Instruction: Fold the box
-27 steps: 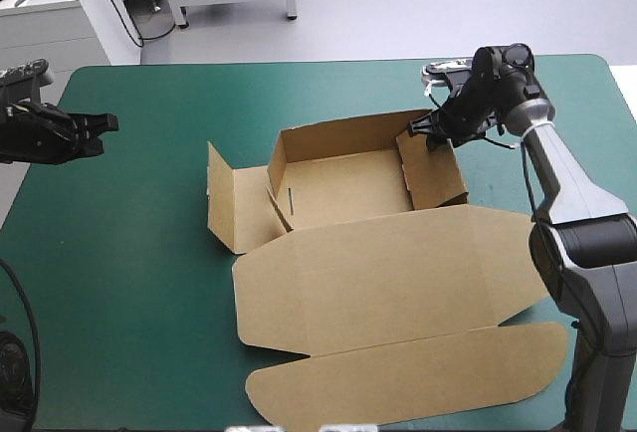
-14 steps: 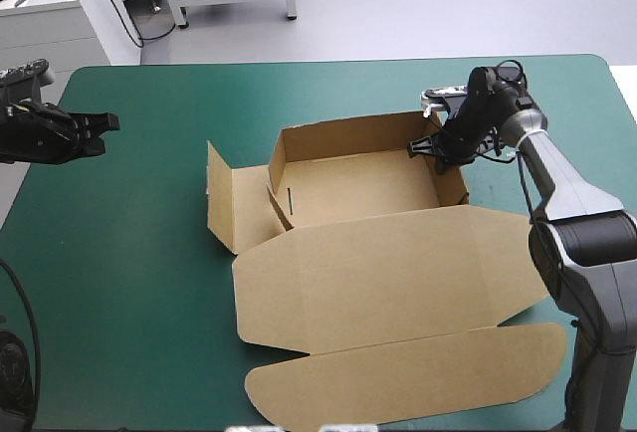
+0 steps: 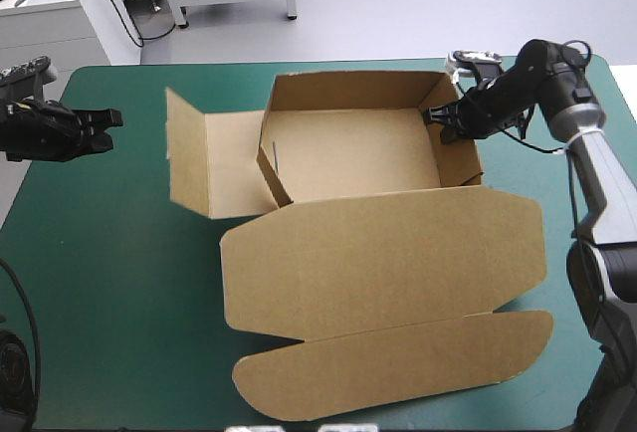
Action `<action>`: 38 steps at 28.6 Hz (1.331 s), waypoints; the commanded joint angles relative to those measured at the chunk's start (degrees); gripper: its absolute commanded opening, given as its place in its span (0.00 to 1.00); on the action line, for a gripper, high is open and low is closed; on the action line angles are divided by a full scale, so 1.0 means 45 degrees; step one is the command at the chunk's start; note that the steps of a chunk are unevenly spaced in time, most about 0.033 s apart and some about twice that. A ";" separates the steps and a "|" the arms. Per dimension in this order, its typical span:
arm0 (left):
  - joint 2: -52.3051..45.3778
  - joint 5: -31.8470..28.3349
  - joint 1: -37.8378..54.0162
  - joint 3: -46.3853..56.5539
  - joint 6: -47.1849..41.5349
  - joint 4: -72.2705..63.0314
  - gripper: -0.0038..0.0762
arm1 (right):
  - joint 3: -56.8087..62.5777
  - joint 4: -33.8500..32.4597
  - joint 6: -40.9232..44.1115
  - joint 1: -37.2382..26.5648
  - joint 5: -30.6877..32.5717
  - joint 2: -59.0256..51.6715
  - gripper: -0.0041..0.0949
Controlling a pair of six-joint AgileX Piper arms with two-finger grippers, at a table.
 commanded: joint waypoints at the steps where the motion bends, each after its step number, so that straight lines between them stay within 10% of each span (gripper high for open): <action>1: -0.0438 0.0489 0.0053 -0.0302 0.0027 -0.0932 0.31 | -0.0376 0.0856 -0.0321 -0.0454 0.0271 -0.1516 0.02; 8: -0.0438 0.0575 0.0053 -0.0302 -0.0054 -0.2374 0.79 | -0.0376 0.2389 -0.0815 -0.1142 0.0271 -0.2614 0.02; 19: -0.0438 0.0575 -0.1677 -0.0302 0.0004 -0.3968 0.73 | -0.0376 0.3862 -0.0579 -0.1205 0.0125 -0.2779 0.02; 38: -0.1032 0.0575 -0.3222 -0.0302 0.0037 -0.4182 0.71 | -0.0376 0.1126 0.1616 0.1556 -0.2491 -0.1514 0.04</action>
